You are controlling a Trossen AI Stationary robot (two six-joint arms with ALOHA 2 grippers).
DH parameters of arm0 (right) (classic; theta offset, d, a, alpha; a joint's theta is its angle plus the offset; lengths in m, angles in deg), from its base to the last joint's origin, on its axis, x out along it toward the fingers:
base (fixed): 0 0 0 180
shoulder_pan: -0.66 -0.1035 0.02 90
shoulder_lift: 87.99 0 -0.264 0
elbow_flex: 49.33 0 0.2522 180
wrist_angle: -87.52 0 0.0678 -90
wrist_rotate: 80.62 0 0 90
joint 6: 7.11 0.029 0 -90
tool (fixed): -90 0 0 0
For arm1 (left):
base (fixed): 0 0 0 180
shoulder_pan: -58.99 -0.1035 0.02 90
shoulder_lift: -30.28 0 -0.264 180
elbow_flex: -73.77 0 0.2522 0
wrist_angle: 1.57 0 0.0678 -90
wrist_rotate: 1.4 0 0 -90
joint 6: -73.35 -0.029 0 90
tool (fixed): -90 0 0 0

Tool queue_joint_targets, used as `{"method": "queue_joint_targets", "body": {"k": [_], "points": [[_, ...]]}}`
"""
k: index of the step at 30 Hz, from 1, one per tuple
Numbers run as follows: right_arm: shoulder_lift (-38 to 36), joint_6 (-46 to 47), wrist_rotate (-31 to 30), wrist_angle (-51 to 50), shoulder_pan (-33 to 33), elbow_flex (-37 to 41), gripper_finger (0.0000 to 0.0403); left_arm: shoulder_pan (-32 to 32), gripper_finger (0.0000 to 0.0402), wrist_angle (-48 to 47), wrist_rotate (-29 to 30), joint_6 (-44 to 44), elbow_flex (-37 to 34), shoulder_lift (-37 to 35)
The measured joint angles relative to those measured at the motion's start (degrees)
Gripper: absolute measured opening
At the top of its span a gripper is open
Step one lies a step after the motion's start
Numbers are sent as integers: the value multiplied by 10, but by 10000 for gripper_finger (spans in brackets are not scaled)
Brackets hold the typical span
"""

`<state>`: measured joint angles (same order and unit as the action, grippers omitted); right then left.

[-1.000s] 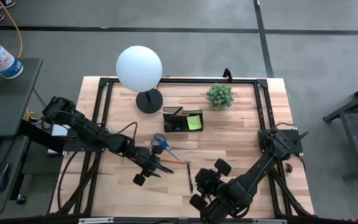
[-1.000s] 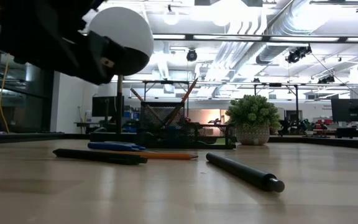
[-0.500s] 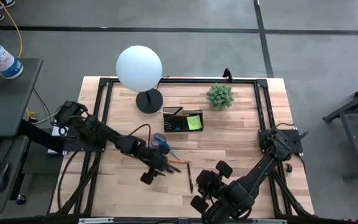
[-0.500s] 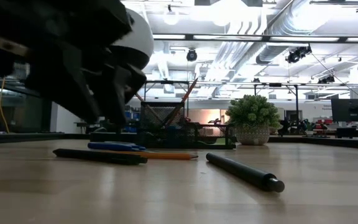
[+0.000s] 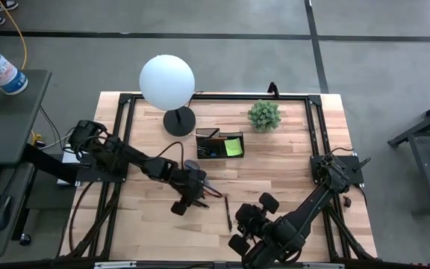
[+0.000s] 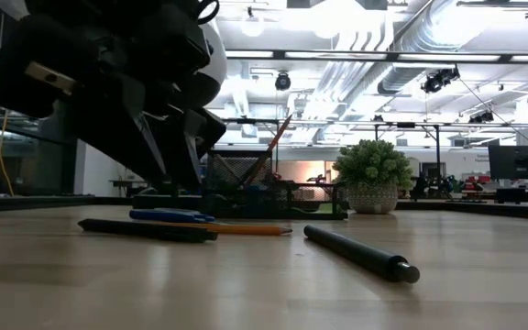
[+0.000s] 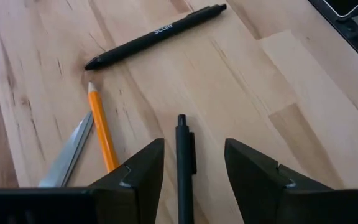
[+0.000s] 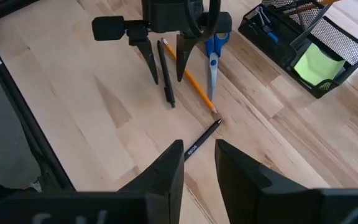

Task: Pick and place office supplies into organizer
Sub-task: Put the left black pen into the desk organizer

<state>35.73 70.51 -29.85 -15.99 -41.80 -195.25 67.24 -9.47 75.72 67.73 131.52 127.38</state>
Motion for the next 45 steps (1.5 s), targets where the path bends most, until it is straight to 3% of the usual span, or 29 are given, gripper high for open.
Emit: {"method": "queue_joint_targets", "body": {"k": [10,39,45], "points": [[0,0,-4,1,0,0,82,0,159,10,18,5,0,42],[0,-1,-5,-2,0,0,82,19,158,51,36,-12,0,71],[0,-1,-5,-2,0,0,82,19,120,49,37,8,0,71]]}}
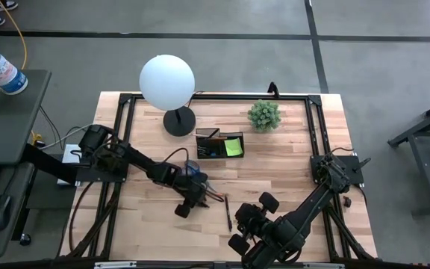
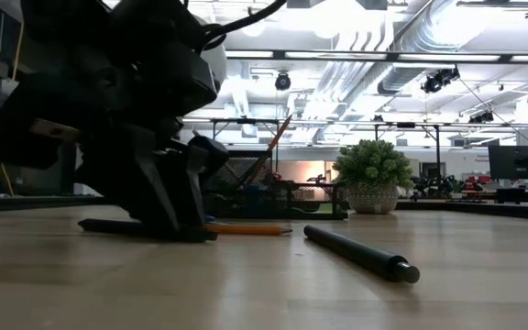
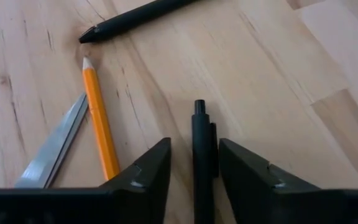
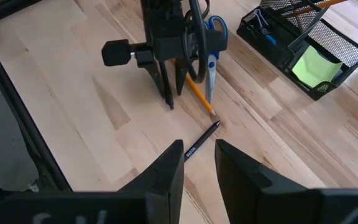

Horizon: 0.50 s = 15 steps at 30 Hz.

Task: Pick and place office supplies into organizer
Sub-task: Put the left black pen into the desk organizer

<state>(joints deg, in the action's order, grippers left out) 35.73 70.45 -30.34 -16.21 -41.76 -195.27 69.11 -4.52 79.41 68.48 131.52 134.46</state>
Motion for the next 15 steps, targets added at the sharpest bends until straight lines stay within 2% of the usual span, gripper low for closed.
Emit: {"method": "queue_joint_targets", "body": {"k": [8,15], "points": [[0,-3,-5,0,0,0,82,0,14,-7,-5,11,1,-1],[0,-4,-6,0,0,0,82,0,11,-11,-7,59,2,-1]]}}
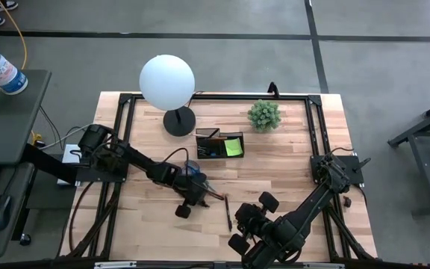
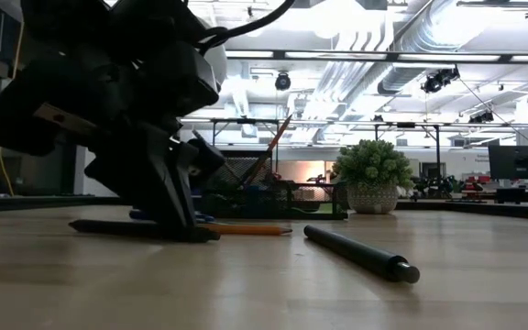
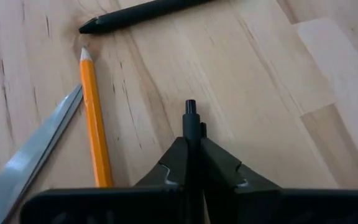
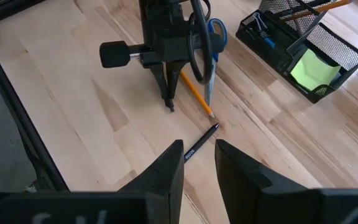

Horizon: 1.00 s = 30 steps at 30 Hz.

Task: Pick and place office supplies into organizer
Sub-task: Put the left black pen into the desk organizer

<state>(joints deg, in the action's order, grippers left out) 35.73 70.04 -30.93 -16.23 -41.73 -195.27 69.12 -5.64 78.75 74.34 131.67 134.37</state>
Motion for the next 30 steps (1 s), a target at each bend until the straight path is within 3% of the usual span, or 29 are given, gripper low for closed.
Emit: {"method": "queue_joint_targets", "body": {"k": [7,18,30], "points": [[0,0,0,0,0,0,82,0,3,-9,-2,26,-1,-9],[0,-1,1,0,0,0,82,0,2,-48,10,22,-3,-78],[0,-2,-1,0,0,0,82,0,17,-125,4,-48,-2,-78]]}}
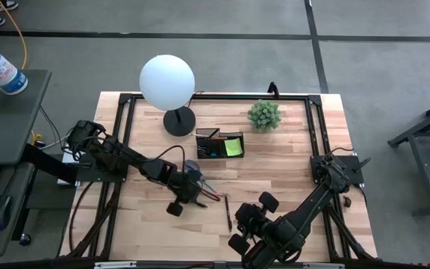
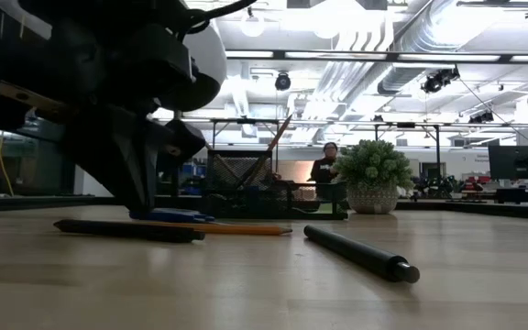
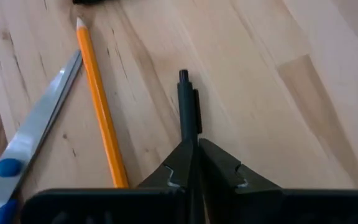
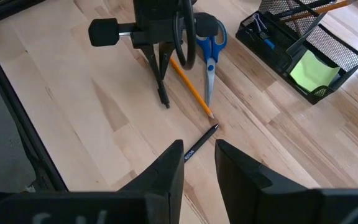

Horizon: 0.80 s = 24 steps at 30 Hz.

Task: Pick and place office supplies into organizer
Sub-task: Put the left black pen into the desk organizer

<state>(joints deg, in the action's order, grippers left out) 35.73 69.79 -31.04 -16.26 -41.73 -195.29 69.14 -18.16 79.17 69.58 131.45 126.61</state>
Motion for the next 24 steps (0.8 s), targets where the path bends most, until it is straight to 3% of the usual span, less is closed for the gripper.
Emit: {"method": "queue_joint_targets", "body": {"k": [12,17,24], "points": [[0,0,-3,0,0,0,82,0,74,-15,24,-2,1,0],[0,-2,-3,0,0,0,82,0,87,-127,26,-24,52,3],[0,-8,-5,0,0,0,82,0,84,-132,29,-63,92,15]]}}
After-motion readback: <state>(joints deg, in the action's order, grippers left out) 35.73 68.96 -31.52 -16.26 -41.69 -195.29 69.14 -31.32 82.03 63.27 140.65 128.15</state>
